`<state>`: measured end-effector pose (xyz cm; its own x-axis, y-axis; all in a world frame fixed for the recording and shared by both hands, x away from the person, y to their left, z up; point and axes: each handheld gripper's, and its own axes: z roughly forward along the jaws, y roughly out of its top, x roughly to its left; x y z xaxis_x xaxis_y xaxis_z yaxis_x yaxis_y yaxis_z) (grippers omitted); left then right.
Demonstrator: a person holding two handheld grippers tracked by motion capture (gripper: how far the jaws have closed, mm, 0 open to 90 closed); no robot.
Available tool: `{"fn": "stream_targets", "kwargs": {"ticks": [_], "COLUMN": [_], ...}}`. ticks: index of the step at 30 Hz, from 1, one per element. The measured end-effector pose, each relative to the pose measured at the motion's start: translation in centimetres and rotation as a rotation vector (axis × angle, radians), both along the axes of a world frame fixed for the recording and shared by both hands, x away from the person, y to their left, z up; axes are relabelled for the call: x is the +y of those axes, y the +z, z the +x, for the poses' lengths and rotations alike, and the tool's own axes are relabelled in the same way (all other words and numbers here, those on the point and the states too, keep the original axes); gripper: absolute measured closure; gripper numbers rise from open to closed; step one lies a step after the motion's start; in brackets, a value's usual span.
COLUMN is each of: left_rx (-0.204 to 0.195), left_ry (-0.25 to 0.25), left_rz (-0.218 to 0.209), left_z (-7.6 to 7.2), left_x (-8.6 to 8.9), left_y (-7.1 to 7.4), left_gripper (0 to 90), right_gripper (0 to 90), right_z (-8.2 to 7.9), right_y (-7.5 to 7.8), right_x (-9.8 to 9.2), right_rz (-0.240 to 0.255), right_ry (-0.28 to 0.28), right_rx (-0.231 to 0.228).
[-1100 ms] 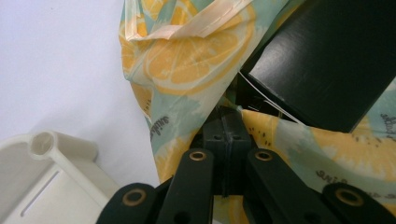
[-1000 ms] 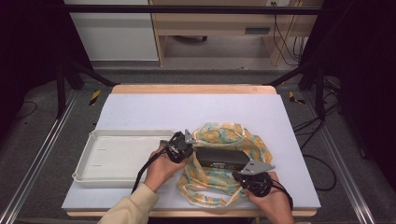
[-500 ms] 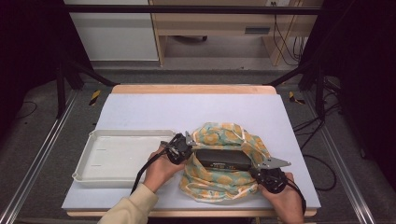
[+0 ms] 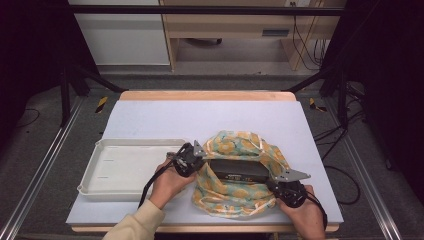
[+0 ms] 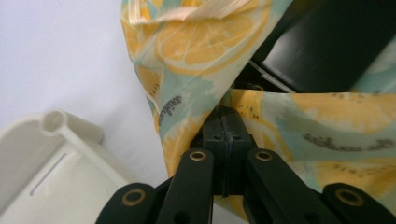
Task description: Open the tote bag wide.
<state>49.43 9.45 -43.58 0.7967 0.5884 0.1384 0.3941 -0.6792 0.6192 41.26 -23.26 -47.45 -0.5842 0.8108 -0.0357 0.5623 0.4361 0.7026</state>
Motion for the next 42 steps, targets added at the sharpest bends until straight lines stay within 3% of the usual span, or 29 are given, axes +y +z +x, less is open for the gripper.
{"fn": "stream_targets", "kwargs": {"ticks": [5,7,8,9,15,17,20,21,22,27,32,34,36,40,42], "left_rx": [-0.025,-0.048,-0.048,-0.062,-0.048,-0.028,-0.021,-0.021,-0.015,0.002,0.01,0.015,0.015,0.018,0.017], "left_ry": [-0.018,-0.055,-0.055,-0.094,-0.166,-0.191,-0.2,-0.204,-0.203,-0.194,-0.187,-0.187,-0.189,-0.191,-0.189], "left_rz": [-0.063,-0.134,-0.134,-0.175,-0.214,-0.224,-0.198,-0.153,-0.142,-0.122,-0.105,-0.103,-0.1,-0.094,-0.091], "left_z": [-0.9,-1.8,-1.8,-2.7,-3.9,-4.3,-4.6,-5.0,-5.1,-5.6,-5.7,-5.7,-5.7,-5.8,-5.9], "left_x": [0.6,0.6,0.6,0.2,-1.3,-2.1,-2.6,-2.8,-2.8,-2.5,-2.3,-2.4,-2.5,-2.7,-2.8], "left_y": [1.5,2.4,2.4,2.8,2.7,2.1,1.2,0.3,-0.1,-1.1,-1.8,-2.0,-2.1,-2.4,-2.5], "left_gripper": [90.0,90.0,90.0,90.0,90.0,90.0,90.0,90.0,90.0,90.0,90.0,90.0,90.0,90.0,90.0], "right_gripper": [90.0,90.0,90.0,90.0,90.0,90.0,90.0,90.0,90.0,90.0,90.0,90.0,90.0,90.0,90.0], "right_z": [0.0,0.0,0.0,0.0,-0.2,-0.2,-0.2,-0.3,-0.3,-0.8,-1.4,-1.5,-1.1,0.4,3.0], "right_y": [0.0,0.0,0.0,0.0,0.0,0.1,0.0,0.1,0.2,0.7,2.4,4.0,5.0,6.0,5.7], "right_x": [0.0,0.0,0.0,0.0,0.0,-0.1,-0.1,-0.1,-0.1,0.0,0.2,0.0,-0.1,0.2,0.5], "right_rz": [-0.006,-0.008,-0.008,-0.01,0.0,-0.002,0.001,0.003,0.008,0.022,0.047,0.071,0.077,0.062,0.052], "right_ry": [0.003,0.005,0.005,0.005,0.001,0.005,0.006,0.003,0.005,0.009,0.015,0.005,0.0,-0.007,-0.01], "right_rx": [0.0,-0.003,-0.003,-0.004,-0.001,-0.003,-0.008,-0.006,-0.009,-0.031,-0.093,-0.14,-0.175,-0.204,-0.192]}}
